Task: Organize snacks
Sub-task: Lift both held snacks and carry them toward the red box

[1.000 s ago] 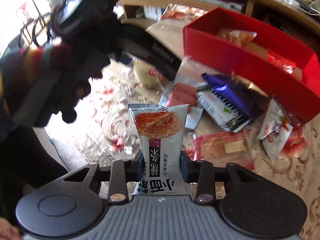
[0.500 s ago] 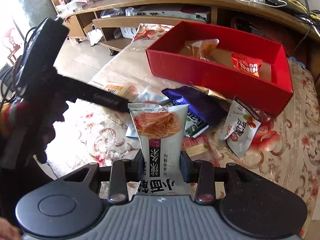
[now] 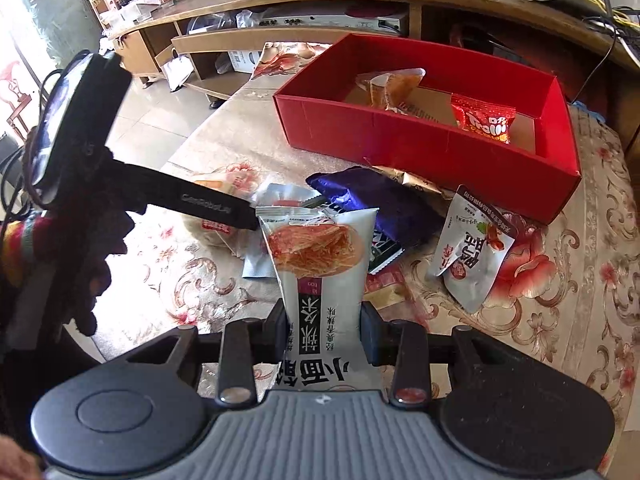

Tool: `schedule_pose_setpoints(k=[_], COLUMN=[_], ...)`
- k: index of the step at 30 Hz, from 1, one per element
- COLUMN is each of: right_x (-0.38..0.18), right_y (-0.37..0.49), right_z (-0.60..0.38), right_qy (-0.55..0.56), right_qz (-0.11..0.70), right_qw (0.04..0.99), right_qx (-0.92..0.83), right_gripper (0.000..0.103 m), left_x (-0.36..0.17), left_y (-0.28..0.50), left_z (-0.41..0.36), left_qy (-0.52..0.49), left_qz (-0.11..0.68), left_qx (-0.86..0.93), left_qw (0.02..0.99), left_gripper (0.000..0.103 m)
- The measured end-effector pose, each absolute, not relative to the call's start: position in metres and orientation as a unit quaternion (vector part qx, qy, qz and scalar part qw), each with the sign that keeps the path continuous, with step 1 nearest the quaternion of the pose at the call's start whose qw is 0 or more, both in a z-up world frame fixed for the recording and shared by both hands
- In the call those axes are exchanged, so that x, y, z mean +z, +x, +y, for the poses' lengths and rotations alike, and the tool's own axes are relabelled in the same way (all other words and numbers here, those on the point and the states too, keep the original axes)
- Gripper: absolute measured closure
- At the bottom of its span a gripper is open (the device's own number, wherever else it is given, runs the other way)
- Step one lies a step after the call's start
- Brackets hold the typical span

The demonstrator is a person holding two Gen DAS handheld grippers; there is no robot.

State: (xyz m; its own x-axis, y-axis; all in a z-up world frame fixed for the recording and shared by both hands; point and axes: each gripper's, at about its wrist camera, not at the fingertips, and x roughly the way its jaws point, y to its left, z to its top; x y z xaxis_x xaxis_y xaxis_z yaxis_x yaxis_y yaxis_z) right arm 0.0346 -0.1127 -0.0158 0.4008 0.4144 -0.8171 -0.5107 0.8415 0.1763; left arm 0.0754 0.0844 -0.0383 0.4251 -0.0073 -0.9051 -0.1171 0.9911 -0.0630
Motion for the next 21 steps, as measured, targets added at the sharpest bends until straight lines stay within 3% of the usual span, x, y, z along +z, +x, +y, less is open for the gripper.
schedule_pose_setpoints(k=[4, 21], right_x=[-0.013, 0.006], right_y=[0.037, 0.059], right_z=[-0.113, -0.128], right_qy=[-0.052, -0.023], right_qz=[0.467, 0.438], right_qw=[0.84, 0.868], right_qx=[0.272, 0.234], right_gripper=[0.068, 0.068], left_x=[-0.033, 0.008], left_y=[0.071, 0.061], left_z=[0.084, 0.041], left_qy=[-0.055, -0.034], left_qz=[0.53, 0.473], left_qx=[0.03, -0.019], left_qw=[0.846, 0.88], left_gripper=[0.027, 0.028])
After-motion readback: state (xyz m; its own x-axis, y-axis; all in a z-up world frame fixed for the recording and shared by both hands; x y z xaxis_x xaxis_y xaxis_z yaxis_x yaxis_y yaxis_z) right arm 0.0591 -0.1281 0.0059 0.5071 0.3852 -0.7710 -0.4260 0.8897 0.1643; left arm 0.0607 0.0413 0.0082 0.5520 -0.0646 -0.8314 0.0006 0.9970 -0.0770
